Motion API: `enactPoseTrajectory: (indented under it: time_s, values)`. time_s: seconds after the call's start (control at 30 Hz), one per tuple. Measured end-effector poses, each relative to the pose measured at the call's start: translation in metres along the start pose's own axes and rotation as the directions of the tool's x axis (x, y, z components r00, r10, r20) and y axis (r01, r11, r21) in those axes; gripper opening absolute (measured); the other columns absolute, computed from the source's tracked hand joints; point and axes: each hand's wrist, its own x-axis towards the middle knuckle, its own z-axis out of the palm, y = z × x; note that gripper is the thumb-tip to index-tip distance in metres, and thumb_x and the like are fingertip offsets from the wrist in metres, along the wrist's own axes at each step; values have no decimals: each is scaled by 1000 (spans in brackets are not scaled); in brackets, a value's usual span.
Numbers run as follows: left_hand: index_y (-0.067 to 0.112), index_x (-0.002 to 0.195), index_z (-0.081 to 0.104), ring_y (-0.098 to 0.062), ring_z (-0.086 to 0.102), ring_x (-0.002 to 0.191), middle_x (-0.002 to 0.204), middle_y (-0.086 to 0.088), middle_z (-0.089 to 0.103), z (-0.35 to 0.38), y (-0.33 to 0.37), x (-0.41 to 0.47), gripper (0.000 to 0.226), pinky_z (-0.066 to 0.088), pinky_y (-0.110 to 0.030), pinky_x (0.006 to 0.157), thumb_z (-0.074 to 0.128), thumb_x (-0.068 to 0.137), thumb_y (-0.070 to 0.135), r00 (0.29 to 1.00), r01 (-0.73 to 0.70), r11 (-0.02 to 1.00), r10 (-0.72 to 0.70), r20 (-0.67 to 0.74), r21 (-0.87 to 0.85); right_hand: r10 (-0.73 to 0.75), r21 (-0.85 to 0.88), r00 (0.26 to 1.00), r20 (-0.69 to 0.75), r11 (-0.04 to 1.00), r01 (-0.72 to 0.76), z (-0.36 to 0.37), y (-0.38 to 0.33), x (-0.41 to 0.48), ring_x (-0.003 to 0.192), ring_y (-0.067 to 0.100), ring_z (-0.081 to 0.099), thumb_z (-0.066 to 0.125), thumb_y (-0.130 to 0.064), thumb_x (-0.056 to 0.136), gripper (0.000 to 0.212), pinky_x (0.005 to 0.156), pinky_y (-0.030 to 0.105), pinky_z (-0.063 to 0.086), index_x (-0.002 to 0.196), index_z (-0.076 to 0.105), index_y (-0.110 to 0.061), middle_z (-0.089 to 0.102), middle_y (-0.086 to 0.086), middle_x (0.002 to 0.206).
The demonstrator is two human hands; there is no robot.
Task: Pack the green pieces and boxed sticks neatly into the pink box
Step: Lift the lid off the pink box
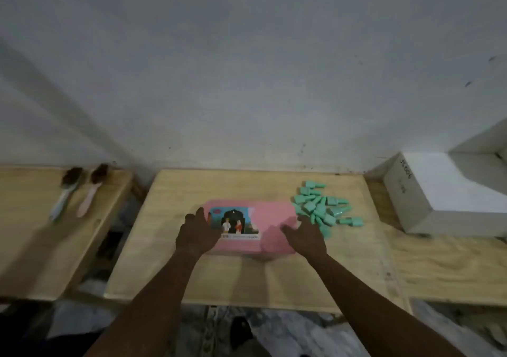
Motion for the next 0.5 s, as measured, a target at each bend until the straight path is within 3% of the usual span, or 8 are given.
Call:
enactPoseTrajectory:
  time_s: [0.17,0.27,0.5]
  values:
    - [11,128,61,-36,59,115,123,-17,65,5,-26,15,56,47,-39,94,66,83,43,993,65,987,-78,-91,-145,63,-32,997,-52,997,-64,13,0,3,117,36,58,64,-49,85,60,95,41,46,131,47,-15,59,14,128]
    - [15,117,69,-33,65,105,112,-13,71,8,-36,20,46,50,-36,86,68,83,46,990,60,976,-85,-114,-210,57,-18,997,-51,998,-58,16,3,1,107,33,63,68,-50,83,55,88,41,51,121,52,-14,65,10,120]
    - [21,96,75,-30,69,95,98,-7,75,10,-51,38,49,55,-35,83,76,65,59,989,140,944,-148,-4,-300,51,-125,999,-8,991,-52,10,1,8,108,32,60,70,-50,82,56,85,42,51,120,51,-13,62,9,121]
